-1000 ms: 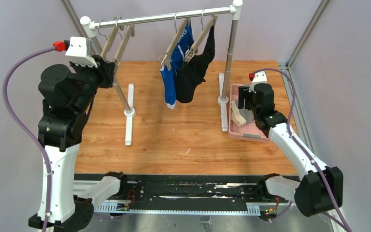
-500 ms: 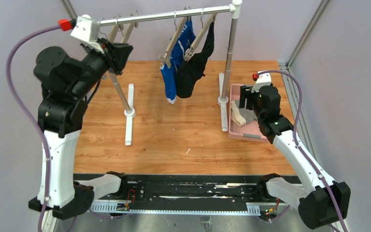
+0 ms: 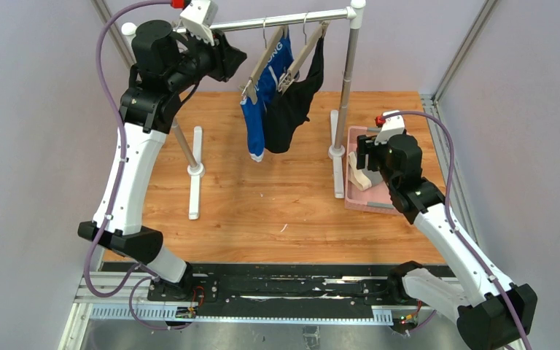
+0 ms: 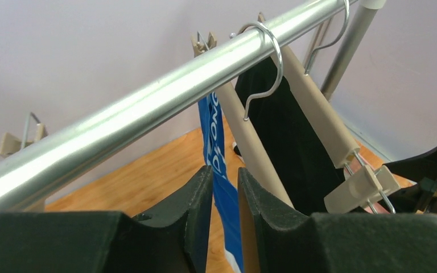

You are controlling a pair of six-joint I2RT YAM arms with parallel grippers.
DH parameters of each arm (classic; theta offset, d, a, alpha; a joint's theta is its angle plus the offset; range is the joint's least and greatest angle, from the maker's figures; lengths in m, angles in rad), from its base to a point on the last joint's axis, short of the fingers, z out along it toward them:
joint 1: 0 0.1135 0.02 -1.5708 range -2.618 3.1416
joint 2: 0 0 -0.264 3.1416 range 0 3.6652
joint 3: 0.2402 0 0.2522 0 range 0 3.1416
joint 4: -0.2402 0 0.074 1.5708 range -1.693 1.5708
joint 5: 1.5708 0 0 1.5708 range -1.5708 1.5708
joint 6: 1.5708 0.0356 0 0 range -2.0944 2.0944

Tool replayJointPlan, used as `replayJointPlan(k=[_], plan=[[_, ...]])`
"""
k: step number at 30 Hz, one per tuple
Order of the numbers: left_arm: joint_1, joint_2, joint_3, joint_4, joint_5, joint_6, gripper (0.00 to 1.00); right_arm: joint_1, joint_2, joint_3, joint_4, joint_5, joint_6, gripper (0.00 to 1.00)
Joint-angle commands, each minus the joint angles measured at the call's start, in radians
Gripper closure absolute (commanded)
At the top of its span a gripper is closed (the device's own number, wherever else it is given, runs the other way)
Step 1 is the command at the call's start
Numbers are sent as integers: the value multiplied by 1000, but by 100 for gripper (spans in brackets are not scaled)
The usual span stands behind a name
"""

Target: Remove the underwear clipped to the hanger

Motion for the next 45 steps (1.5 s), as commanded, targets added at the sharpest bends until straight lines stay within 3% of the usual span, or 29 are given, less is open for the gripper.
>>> replayJointPlan(k=[1,7,20,45], plan=[[-6,9,21,112,76,-13,68,25,-28,-12,-26,20,-9,29],[-9,32,10,152,143,-63,71,35,-27,-22,-27,18,-10,29],[-37,55,60,-59,100,64,74,49,-18,-27,-8,6,-19,28],[-52,98,61,-80,73,100,74,68,-35,-36,-2,-16,-38,27]])
